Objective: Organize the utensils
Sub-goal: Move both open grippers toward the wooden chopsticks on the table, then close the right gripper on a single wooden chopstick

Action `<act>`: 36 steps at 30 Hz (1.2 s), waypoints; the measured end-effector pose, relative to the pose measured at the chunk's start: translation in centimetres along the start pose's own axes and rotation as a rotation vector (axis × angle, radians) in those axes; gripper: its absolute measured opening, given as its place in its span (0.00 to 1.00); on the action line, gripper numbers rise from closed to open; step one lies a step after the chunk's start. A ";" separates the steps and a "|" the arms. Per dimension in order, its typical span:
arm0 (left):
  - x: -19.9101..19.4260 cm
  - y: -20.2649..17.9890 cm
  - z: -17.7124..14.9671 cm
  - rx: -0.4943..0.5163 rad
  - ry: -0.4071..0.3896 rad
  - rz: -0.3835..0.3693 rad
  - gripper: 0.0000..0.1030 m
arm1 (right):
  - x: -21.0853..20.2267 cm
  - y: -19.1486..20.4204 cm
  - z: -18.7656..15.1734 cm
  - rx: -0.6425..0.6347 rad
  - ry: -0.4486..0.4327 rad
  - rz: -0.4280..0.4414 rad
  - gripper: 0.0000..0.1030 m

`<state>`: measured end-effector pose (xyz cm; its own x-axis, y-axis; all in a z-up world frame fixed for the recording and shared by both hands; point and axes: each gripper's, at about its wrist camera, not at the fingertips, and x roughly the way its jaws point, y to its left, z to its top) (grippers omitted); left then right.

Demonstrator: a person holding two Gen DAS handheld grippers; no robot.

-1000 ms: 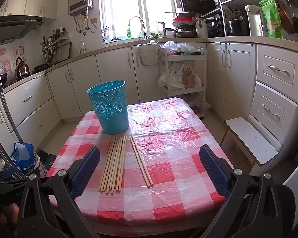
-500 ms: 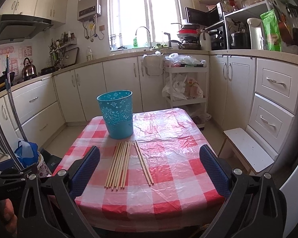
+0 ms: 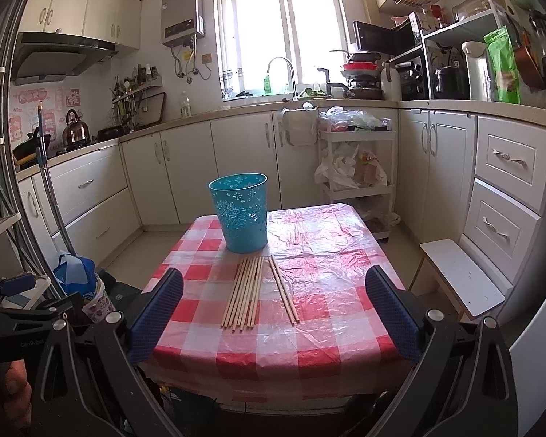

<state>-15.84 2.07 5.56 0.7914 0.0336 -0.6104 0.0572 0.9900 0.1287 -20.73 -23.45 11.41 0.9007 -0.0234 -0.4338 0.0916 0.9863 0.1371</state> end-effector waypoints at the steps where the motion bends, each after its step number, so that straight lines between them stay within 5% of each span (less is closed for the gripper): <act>1: -0.2 0.0 0.2 0.001 -0.001 -0.004 0.93 | -0.3 0.1 0.0 -0.004 0.004 -0.005 0.93; 22: -2.5 -0.6 1.2 -0.004 0.011 -0.053 0.93 | -1.9 0.7 0.6 -0.066 0.014 0.046 0.93; 36: 8.0 -1.8 3.2 -0.017 0.078 -0.128 0.93 | 9.5 -0.7 0.6 -0.076 0.164 0.061 0.93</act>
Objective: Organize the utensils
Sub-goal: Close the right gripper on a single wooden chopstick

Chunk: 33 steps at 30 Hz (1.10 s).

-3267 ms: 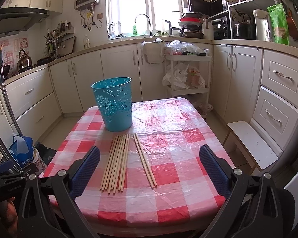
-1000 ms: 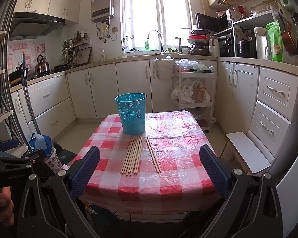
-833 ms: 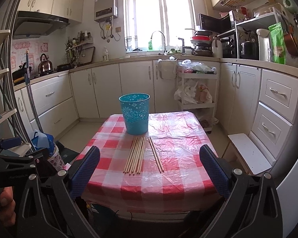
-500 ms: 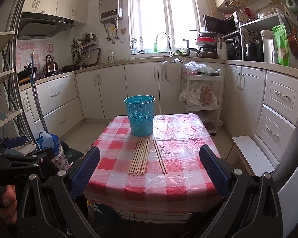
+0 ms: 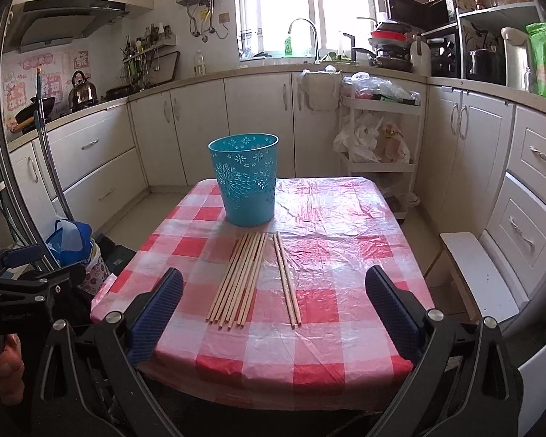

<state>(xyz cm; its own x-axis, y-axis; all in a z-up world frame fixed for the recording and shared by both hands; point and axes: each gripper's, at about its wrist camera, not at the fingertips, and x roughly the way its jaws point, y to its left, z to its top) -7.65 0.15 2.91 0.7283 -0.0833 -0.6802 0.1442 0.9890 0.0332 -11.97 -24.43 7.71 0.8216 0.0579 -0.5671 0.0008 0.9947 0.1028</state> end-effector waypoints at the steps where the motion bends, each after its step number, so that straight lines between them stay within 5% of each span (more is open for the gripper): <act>1: 0.9 -0.2 0.3 0.002 0.006 -0.007 0.93 | 1.0 -0.2 0.2 -0.006 0.011 0.007 0.93; 4: 4.2 -0.9 1.6 0.007 0.031 -0.025 0.93 | 4.5 -0.8 0.9 -0.014 0.057 0.036 0.86; 9: 8.2 -2.3 3.2 0.014 0.054 -0.043 0.93 | 10.2 -1.6 1.7 -0.039 0.163 0.085 0.57; 15: 11.9 -3.8 3.8 0.040 0.076 -0.045 0.93 | 15.9 -2.0 2.1 -0.085 0.263 0.091 0.52; 21: 13.9 -3.8 3.6 0.034 0.105 -0.048 0.93 | 21.1 -2.8 1.5 -0.092 0.358 0.055 0.32; 33: 15.6 -2.9 3.5 0.007 0.133 -0.056 0.93 | 25.5 -2.4 1.7 -0.112 0.406 0.053 0.21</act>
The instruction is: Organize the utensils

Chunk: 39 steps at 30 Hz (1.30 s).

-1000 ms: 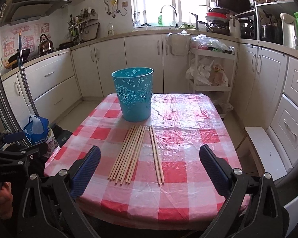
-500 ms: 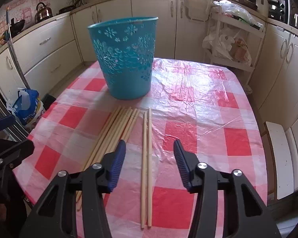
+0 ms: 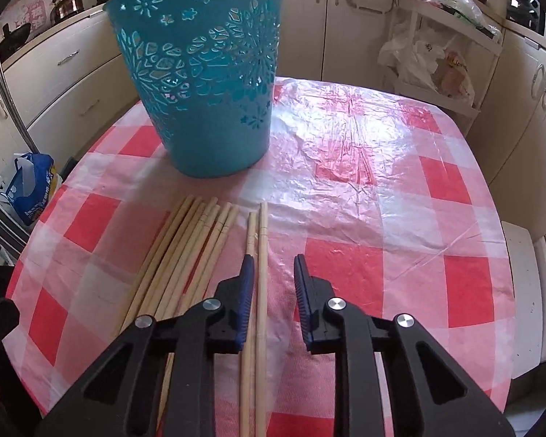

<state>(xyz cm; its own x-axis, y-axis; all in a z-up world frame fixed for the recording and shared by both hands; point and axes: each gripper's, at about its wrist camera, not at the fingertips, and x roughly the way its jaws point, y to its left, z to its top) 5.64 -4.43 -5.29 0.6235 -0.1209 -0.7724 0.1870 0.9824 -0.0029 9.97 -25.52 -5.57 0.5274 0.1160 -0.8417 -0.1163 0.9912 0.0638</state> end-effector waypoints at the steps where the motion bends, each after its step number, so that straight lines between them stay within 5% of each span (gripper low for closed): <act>1: 0.1 0.0 0.0 -0.001 0.001 0.000 0.93 | 0.2 0.0 0.1 -0.001 0.001 -0.001 0.21; 12: 0.6 -0.2 0.1 0.010 0.010 0.003 0.93 | 1.1 0.0 0.3 -0.010 0.011 0.001 0.21; 17: 1.0 -0.4 0.2 0.012 0.019 0.012 0.93 | 0.8 -0.1 -0.1 -0.007 0.012 0.003 0.07; 21: 2.2 -1.1 1.1 0.011 0.032 0.022 0.93 | -0.3 -1.1 -0.7 0.048 0.009 0.017 0.06; 29: 6.6 -2.7 3.2 0.018 0.090 0.012 0.80 | -1.3 -2.1 -1.9 0.092 -0.003 0.040 0.06; 39: 9.2 -3.6 3.9 0.039 0.112 0.024 0.77 | -1.2 -3.0 -2.2 0.117 0.001 0.043 0.06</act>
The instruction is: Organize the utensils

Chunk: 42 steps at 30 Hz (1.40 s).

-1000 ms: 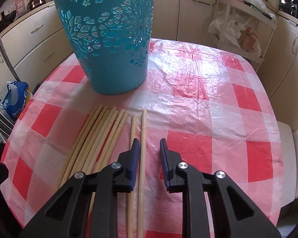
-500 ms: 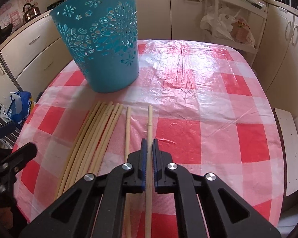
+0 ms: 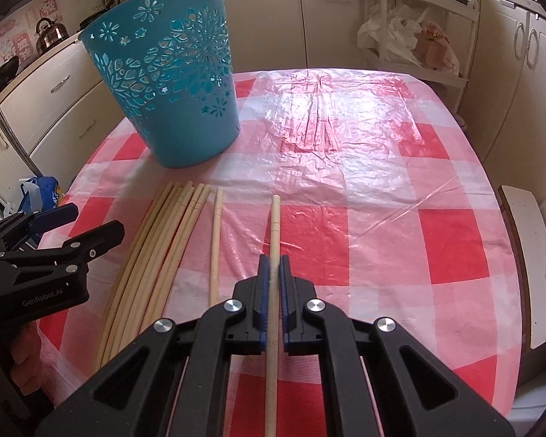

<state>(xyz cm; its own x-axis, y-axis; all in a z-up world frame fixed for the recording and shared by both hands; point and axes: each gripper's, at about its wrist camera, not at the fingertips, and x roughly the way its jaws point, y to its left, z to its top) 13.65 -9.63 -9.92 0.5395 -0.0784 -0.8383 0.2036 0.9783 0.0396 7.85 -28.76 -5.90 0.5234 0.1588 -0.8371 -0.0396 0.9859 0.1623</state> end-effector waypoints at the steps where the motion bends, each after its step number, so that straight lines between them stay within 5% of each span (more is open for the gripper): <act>1: 0.3 0.1 0.0 -0.001 0.006 0.001 0.77 | 0.1 0.0 0.0 0.001 0.003 0.000 0.06; 8: 0.5 0.6 0.0 -0.024 0.010 -0.050 0.77 | 0.2 0.1 0.1 0.003 -0.002 0.003 0.06; 23: 1.9 -0.9 0.5 0.026 0.022 -0.024 0.73 | 0.3 0.1 0.2 -0.014 -0.004 0.004 0.07; 36: 1.5 -2.3 0.8 0.106 -0.001 -0.128 0.06 | 0.9 1.5 0.8 -0.114 0.006 -0.062 0.07; 42: 0.4 -2.9 0.1 0.142 -0.008 -0.155 0.04 | 0.5 1.3 0.7 -0.078 0.001 -0.001 0.06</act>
<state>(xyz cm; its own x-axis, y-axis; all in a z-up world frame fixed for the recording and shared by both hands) 13.39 -12.54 -10.28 0.4996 -0.2278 -0.8358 0.3977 0.9174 -0.0124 8.66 -27.42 -5.80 0.5225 0.1579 -0.8379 -0.1053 0.9871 0.1203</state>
